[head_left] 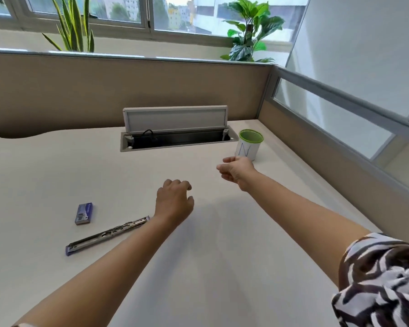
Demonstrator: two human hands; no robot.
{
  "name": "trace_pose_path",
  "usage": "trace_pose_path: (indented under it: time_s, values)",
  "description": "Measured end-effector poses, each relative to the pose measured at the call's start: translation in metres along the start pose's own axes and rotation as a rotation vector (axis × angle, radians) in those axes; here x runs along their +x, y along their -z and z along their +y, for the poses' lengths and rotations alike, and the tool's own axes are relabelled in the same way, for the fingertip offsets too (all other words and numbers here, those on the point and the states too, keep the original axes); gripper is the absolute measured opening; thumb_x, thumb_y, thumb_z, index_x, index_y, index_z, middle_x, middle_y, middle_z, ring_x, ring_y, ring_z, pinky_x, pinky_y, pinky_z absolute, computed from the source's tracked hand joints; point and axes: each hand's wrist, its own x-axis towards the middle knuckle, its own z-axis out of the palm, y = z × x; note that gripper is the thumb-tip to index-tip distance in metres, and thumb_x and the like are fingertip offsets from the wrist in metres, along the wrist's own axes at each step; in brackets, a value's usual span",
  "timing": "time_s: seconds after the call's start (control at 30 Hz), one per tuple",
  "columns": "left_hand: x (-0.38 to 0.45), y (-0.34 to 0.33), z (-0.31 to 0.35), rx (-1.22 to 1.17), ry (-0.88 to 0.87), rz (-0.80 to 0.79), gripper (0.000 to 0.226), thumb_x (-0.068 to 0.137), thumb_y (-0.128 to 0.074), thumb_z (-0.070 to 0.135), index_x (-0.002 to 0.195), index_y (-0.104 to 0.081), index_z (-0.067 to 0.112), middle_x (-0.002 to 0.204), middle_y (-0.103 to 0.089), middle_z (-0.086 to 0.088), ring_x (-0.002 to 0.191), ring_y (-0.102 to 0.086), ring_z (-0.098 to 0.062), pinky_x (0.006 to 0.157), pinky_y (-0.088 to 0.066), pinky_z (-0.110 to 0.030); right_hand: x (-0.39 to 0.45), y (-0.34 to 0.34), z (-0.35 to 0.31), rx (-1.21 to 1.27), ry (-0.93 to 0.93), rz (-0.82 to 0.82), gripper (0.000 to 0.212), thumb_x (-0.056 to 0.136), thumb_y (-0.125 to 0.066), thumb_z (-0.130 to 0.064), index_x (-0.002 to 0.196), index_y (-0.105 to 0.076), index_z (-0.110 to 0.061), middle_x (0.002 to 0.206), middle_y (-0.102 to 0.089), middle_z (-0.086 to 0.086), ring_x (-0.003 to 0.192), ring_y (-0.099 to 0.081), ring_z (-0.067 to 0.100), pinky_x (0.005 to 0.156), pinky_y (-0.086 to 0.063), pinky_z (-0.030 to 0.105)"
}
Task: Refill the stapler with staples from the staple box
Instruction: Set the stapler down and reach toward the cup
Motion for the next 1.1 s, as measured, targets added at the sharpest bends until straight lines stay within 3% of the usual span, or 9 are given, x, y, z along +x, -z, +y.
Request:
trace_pose_path:
  time_s: [0.1, 0.23, 0.37, 0.6, 0.77, 0.93, 1.1]
  values:
    - [0.022, -0.011, 0.031, -0.005, 0.01, -0.035, 0.037, 0.088, -0.05, 0.022, 0.125, -0.056, 0.016, 0.119, -0.062, -0.004, 0.12, -0.044, -0.024, 0.095, -0.037, -0.033, 0.033, 0.032, -0.019, -0.066, 0.066, 0.05, 0.026, 0.078, -0.066, 0.008, 0.075, -0.051, -0.014, 0.098, -0.06, 0.015, 0.088, -0.059, 0.024, 0.071, -0.055, 0.029]
    - [0.045, -0.021, 0.053, 0.021, 0.072, -0.107, 0.039, 0.09, -0.048, 0.022, 0.128, -0.053, 0.015, 0.126, -0.059, -0.005, 0.123, -0.043, -0.025, 0.095, -0.037, -0.034, 0.07, 0.064, -0.044, -0.203, 0.138, 0.156, 0.028, 0.077, -0.067, 0.004, 0.069, -0.051, -0.018, 0.093, -0.059, 0.011, 0.078, -0.057, 0.022, 0.066, -0.053, 0.028]
    - [0.063, -0.028, 0.062, 0.027, 0.142, -0.121, 0.039, 0.09, -0.047, 0.021, 0.128, -0.052, 0.014, 0.13, -0.057, -0.006, 0.124, -0.042, -0.026, 0.095, -0.038, -0.034, 0.107, 0.084, -0.062, -0.316, 0.195, 0.244, 0.027, 0.073, -0.069, -0.001, 0.065, -0.053, -0.021, 0.096, -0.063, 0.009, 0.09, -0.062, 0.025, 0.083, -0.056, 0.037]
    - [0.076, -0.053, 0.066, 0.004, 0.163, -0.126, 0.038, 0.091, -0.045, 0.021, 0.127, -0.052, 0.016, 0.126, -0.059, -0.004, 0.123, -0.043, -0.024, 0.092, -0.038, -0.032, 0.16, 0.11, -0.073, -0.415, 0.183, 0.326, 0.027, 0.067, -0.074, -0.005, 0.062, -0.054, -0.023, 0.1, -0.069, 0.007, 0.094, -0.065, 0.025, 0.082, -0.057, 0.038]
    - [0.083, -0.062, 0.061, 0.009, 0.159, -0.117, 0.037, 0.092, -0.046, 0.023, 0.127, -0.053, 0.017, 0.125, -0.059, -0.003, 0.123, -0.043, -0.023, 0.093, -0.039, -0.032, 0.179, 0.109, -0.075, -0.471, 0.167, 0.306, 0.023, 0.071, -0.073, -0.008, 0.064, -0.056, -0.022, 0.092, -0.065, 0.003, 0.084, -0.06, 0.02, 0.073, -0.051, 0.029]
    - [0.088, -0.062, 0.053, -0.005, 0.171, -0.091, 0.036, 0.091, -0.046, 0.022, 0.126, -0.055, 0.017, 0.122, -0.061, -0.002, 0.122, -0.044, -0.022, 0.094, -0.04, -0.032, 0.195, 0.107, -0.071, -0.502, 0.189, 0.299, 0.029, 0.069, -0.078, -0.011, 0.06, -0.053, -0.023, 0.089, -0.064, 0.003, 0.084, -0.059, 0.02, 0.082, -0.053, 0.034]
    - [0.088, -0.063, 0.053, -0.007, 0.173, -0.087, 0.035, 0.091, -0.047, 0.022, 0.125, -0.055, 0.017, 0.12, -0.062, -0.002, 0.121, -0.045, -0.022, 0.095, -0.04, -0.033, 0.197, 0.108, -0.072, -0.494, 0.188, 0.292, 0.017, 0.071, -0.076, -0.011, 0.077, -0.062, -0.018, 0.088, -0.062, 0.002, 0.083, -0.058, 0.02, 0.082, -0.052, 0.033]
